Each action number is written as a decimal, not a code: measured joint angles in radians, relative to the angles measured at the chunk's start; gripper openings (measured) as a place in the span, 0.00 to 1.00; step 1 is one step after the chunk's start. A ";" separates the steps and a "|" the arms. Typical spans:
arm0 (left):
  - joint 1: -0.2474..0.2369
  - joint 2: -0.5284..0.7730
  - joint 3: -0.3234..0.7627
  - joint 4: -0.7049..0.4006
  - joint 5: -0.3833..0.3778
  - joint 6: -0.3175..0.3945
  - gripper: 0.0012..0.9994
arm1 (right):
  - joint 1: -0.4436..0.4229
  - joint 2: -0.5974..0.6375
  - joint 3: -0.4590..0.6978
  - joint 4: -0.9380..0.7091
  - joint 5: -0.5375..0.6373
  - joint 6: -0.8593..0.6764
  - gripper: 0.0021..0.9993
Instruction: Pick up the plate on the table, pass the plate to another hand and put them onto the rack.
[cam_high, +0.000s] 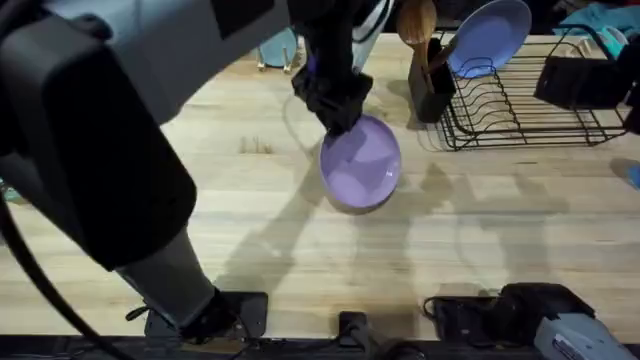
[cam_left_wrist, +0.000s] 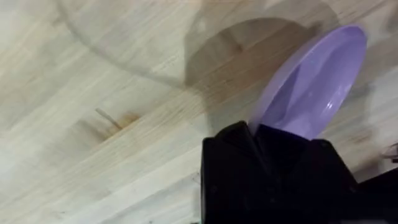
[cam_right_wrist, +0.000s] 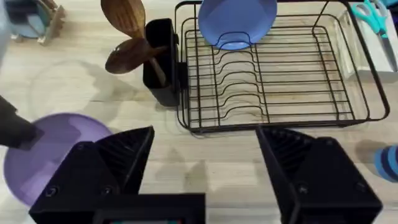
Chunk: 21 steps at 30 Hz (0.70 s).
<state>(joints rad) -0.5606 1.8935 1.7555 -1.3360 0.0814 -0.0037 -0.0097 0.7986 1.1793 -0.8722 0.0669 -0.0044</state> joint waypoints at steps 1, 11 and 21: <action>0.000 0.000 0.025 -0.013 0.000 0.003 0.04 | 0.000 0.000 0.000 0.000 0.000 0.000 1.00; 0.000 0.000 0.252 -0.086 -0.001 0.028 0.04 | 0.000 0.000 0.000 -0.003 0.000 0.010 1.00; 0.000 0.000 0.370 -0.091 -0.001 0.046 0.04 | -0.001 0.000 0.000 -0.017 -0.174 0.080 1.00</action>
<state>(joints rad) -0.5606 1.8935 2.1255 -1.4269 0.0807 0.0424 -0.0110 0.7984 1.1797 -0.8894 -0.1066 0.0758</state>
